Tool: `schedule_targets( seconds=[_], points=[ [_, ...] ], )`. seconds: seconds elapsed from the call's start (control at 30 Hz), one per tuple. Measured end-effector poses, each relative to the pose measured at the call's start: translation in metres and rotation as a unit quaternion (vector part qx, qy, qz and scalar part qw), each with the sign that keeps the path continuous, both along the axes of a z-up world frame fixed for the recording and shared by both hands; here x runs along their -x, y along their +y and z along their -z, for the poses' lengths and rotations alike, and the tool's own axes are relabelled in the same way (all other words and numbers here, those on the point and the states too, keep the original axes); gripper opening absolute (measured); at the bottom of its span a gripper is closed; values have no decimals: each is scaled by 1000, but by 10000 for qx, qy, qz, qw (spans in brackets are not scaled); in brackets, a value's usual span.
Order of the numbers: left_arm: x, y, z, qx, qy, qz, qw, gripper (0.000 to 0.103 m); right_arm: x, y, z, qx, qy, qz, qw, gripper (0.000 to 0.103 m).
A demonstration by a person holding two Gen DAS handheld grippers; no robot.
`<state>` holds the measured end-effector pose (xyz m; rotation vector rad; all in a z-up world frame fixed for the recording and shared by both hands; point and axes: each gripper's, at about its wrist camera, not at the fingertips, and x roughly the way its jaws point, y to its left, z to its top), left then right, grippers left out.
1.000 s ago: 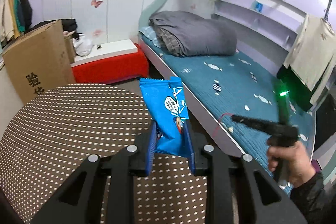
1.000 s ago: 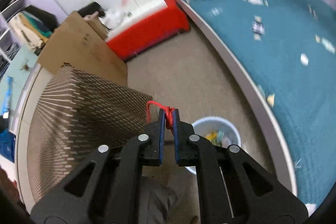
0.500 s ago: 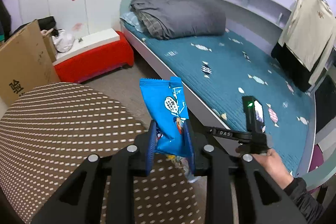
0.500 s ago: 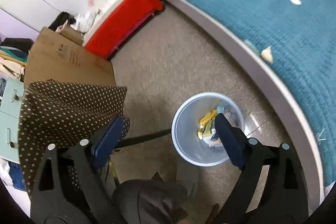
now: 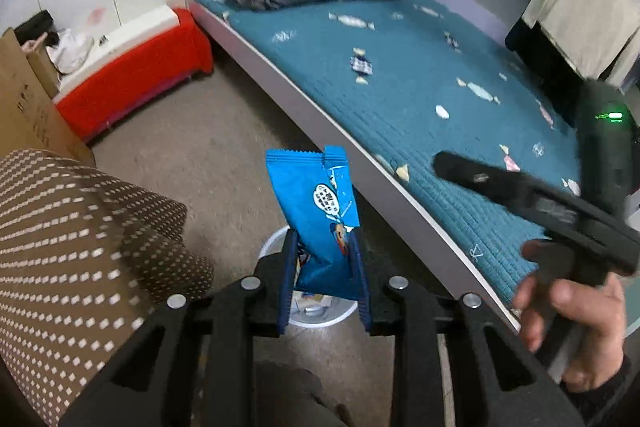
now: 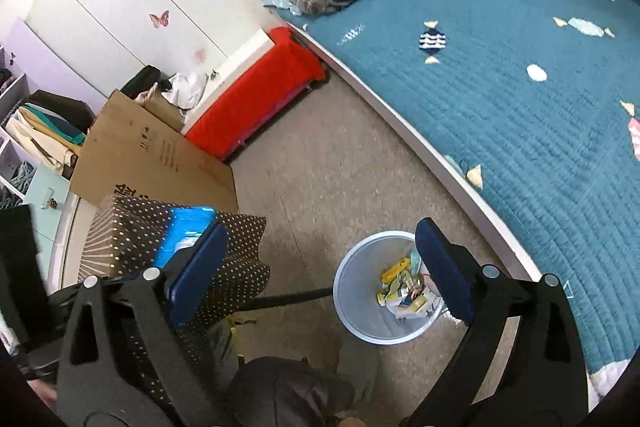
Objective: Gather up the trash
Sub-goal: 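Open both tools over the wastebasket to drop the bag and string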
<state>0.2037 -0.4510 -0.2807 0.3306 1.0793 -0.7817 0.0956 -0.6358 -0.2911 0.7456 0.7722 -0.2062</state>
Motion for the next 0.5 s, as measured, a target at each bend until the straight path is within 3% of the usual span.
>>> schedule_targets(
  seconds=[0.07, 0.1, 0.17, 0.5],
  points=[
    [-6, -10, 8, -128, 42, 19, 9999, 32, 3, -1, -5, 5, -61, 12, 10000, 93],
    [-9, -13, 11, -177, 78, 28, 9998, 58, 4, -1, -7, 8, -84, 17, 10000, 93],
    [-14, -17, 13, -309, 59, -91, 9995, 94, 5, 0, -9, 13, -107, -4, 9999, 93],
    [-8, 16, -29, 176, -287, -422, 9985, 94, 7, 25, -22, 161, -11, 69, 9998, 97]
  ],
)
